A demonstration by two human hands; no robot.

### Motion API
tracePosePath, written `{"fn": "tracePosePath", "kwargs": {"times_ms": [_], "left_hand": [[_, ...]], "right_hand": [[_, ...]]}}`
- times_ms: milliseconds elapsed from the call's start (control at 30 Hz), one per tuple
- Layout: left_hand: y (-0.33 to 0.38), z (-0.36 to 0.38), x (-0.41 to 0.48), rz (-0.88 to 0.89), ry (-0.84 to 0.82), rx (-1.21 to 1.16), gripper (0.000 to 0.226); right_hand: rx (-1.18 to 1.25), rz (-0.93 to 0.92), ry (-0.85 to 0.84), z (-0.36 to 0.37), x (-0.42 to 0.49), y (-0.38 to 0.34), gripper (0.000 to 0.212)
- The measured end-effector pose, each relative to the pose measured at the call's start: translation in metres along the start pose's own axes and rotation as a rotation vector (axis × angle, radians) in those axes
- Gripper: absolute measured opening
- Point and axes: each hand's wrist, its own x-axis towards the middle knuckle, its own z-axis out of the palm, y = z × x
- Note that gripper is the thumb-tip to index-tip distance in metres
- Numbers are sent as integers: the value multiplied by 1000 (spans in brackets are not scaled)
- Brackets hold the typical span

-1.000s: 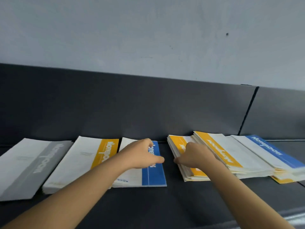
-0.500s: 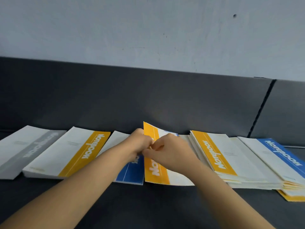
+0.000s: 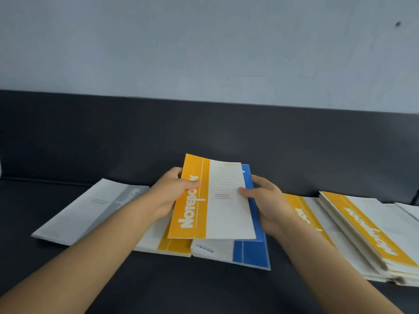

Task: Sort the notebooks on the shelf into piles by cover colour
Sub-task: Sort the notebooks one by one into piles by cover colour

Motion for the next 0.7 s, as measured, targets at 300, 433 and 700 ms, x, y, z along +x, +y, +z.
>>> {"fn": "tracePosePath", "kwargs": {"times_ms": [300,433,700], "left_hand": [[-11,-111,12,108,20,299,19],[-14,-135,13,59,-152,328,35],[11,-192,32,60,-489,433,52]], "right_hand": [[-16,-21,25,91,11,23,37],[-118,-50,108,116,16,31,28],[-146,-31,34,91,12,27,22]]}}
